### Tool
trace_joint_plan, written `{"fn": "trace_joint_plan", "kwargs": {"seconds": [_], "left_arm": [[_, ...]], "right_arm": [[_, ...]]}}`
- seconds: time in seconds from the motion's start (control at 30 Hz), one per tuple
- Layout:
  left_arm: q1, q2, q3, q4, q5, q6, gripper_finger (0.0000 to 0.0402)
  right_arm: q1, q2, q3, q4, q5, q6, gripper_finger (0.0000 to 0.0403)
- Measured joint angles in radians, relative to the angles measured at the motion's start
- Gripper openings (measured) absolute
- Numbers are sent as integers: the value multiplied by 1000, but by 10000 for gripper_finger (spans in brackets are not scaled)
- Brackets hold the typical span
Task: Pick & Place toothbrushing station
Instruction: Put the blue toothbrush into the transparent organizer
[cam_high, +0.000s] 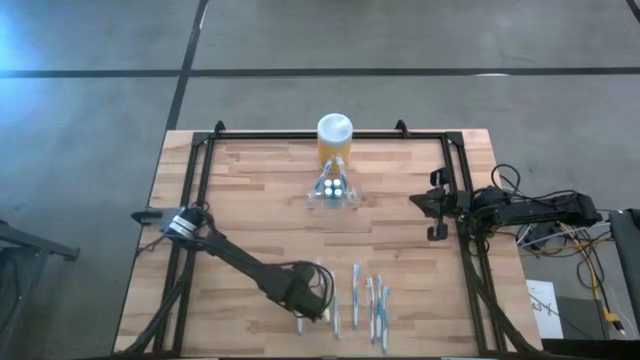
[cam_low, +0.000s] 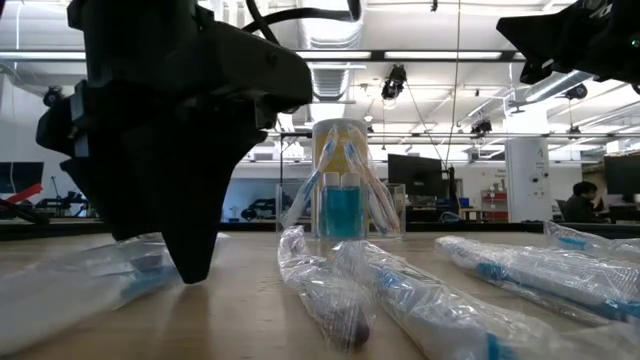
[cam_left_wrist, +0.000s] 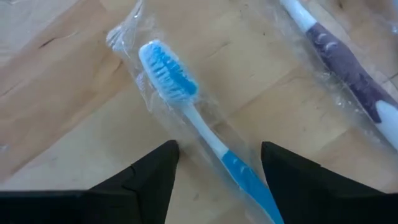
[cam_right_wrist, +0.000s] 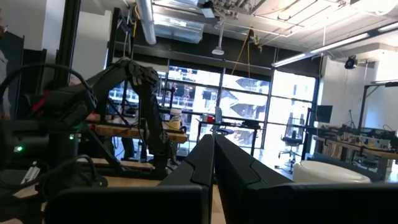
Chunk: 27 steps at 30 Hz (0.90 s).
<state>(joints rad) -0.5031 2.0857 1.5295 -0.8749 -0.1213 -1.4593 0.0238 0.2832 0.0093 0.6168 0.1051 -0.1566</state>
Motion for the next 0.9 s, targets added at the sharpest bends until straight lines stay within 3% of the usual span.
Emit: {"fn": "trace_joint_plan", "kwargs": {"seconds": [0.23,0.67,0.9], "left_arm": [[1,-2,-25,2,3,27,207],[-4,-27,-32,-8,0,154,18],[-30,-145,-35,-63,-123,261,21]], "right_arm": [[0,0,0,0,0,0,8],[0,0,0,-1,0,-4,8],[0,0,0,-1,1,-3,8]]}}
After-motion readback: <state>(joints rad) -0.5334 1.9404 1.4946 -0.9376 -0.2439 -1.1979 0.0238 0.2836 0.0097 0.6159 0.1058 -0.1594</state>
